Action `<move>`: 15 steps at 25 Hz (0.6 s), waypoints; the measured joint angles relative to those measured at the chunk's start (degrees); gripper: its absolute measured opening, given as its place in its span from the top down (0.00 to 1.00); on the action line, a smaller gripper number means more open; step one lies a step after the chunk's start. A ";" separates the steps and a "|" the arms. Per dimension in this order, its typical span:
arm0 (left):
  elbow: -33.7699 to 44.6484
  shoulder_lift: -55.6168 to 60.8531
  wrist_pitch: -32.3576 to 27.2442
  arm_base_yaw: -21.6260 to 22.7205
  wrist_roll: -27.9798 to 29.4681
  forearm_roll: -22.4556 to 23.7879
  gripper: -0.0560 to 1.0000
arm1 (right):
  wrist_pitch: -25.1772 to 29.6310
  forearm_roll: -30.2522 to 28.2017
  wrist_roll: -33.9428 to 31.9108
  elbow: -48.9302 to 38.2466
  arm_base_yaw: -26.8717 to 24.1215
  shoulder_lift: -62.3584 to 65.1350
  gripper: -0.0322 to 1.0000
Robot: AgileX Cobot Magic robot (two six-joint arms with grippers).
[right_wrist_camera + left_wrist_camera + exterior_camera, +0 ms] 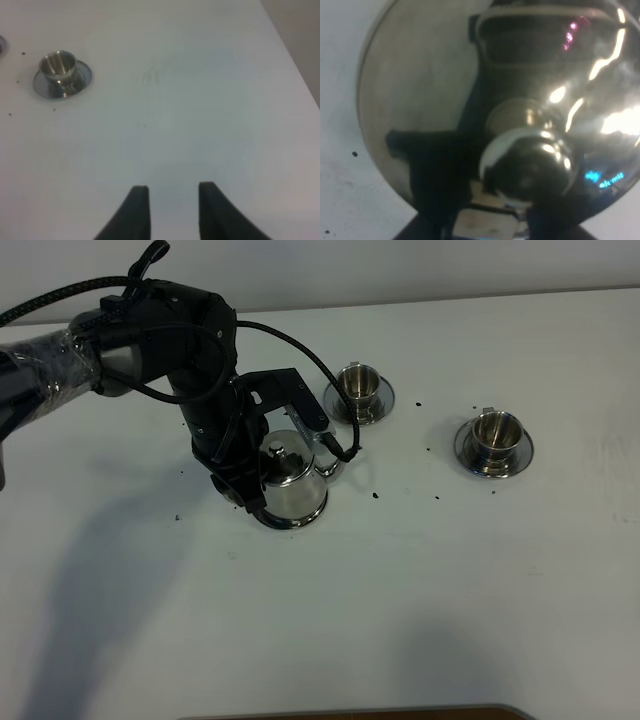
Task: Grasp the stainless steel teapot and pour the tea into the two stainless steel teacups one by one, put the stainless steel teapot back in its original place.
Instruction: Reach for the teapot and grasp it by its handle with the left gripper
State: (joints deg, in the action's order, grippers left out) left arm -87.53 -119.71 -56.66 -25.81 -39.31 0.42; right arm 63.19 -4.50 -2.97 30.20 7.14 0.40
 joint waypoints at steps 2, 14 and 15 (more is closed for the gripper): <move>0.00 0.00 0.00 0.00 0.00 0.00 0.63 | 0.00 0.00 0.00 0.00 0.00 0.00 0.73; 0.00 0.00 0.05 0.00 -0.06 0.00 0.71 | 0.00 0.00 0.00 0.00 0.00 0.00 0.73; 0.00 0.00 0.05 0.00 -0.17 0.00 0.71 | 0.00 0.00 0.00 0.00 0.00 0.00 0.73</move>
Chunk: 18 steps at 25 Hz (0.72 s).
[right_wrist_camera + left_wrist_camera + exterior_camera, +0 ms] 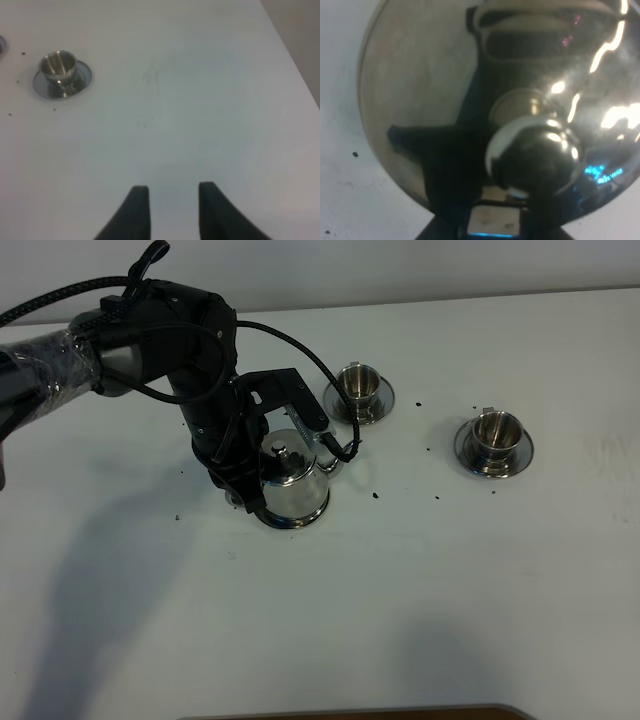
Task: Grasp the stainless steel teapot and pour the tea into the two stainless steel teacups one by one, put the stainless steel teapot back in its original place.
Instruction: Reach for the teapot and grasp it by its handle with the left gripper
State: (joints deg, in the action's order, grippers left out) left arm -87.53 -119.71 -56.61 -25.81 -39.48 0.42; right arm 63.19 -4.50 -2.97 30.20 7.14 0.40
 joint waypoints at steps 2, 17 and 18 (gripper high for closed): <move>0.00 0.00 0.00 0.00 -0.76 0.00 0.71 | 0.00 0.00 0.00 0.00 0.00 0.00 0.73; 0.00 0.00 0.07 0.00 -3.18 -1.05 0.71 | 0.00 0.00 0.00 0.00 0.00 0.00 0.73; 0.00 0.00 0.08 0.00 -3.18 -1.05 0.71 | 0.00 0.00 0.00 0.00 0.00 0.00 0.73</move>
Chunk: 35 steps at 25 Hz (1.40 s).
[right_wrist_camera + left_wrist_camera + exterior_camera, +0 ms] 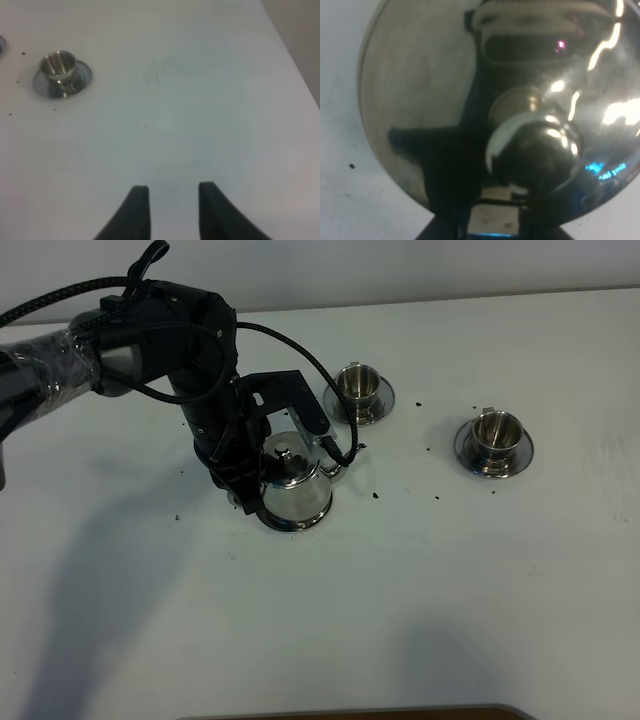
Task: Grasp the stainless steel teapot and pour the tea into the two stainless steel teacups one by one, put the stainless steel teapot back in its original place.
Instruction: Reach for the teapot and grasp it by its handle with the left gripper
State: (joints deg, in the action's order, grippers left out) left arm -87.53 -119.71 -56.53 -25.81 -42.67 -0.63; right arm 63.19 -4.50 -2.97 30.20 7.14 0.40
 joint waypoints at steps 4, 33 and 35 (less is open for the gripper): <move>0.00 0.00 0.05 0.00 0.00 0.00 0.71 | 0.00 0.00 0.00 0.00 0.00 0.00 0.73; 0.00 2.19 1.76 0.00 0.00 -0.05 0.71 | 0.00 0.00 0.00 0.00 0.00 0.00 0.73; 0.00 2.81 2.29 0.00 0.00 -0.88 0.71 | 0.00 0.00 0.00 0.00 0.00 0.00 0.73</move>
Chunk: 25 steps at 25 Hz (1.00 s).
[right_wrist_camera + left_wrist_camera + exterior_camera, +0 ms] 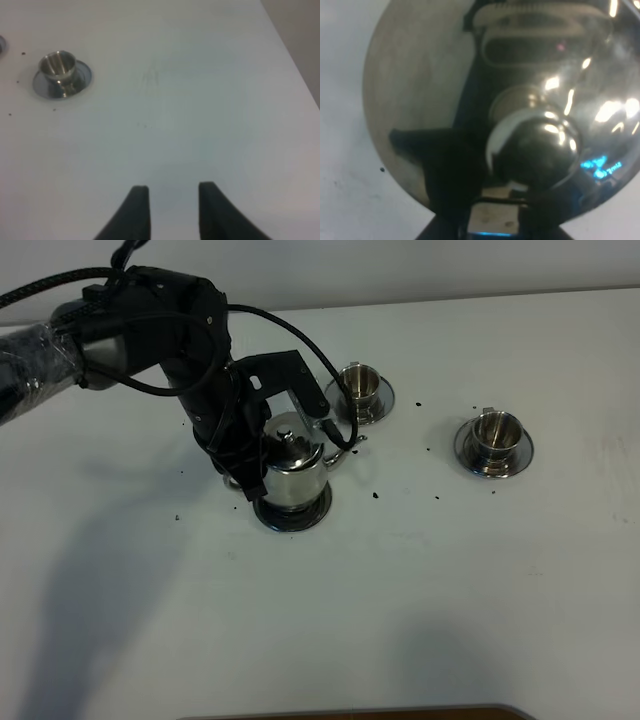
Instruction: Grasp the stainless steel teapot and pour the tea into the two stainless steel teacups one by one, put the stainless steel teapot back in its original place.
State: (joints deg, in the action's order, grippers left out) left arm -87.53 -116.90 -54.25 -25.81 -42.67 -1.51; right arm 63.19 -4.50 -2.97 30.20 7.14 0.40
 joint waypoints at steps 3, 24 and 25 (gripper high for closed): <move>0.00 0.62 0.91 0.00 -0.05 -0.73 0.71 | 0.00 0.00 0.00 0.00 0.00 0.00 0.73; -12.32 -3.39 2.38 -4.59 -0.27 -4.78 0.71 | 0.00 0.00 0.00 0.00 0.00 0.00 0.73; -14.45 -4.96 1.58 -5.00 -0.10 -4.78 0.71 | 0.00 0.00 0.00 0.00 0.00 0.00 0.73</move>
State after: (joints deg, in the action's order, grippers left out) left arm -101.98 -121.86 -52.67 -30.82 -42.77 -6.29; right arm 63.19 -4.50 -2.97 30.20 7.14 0.40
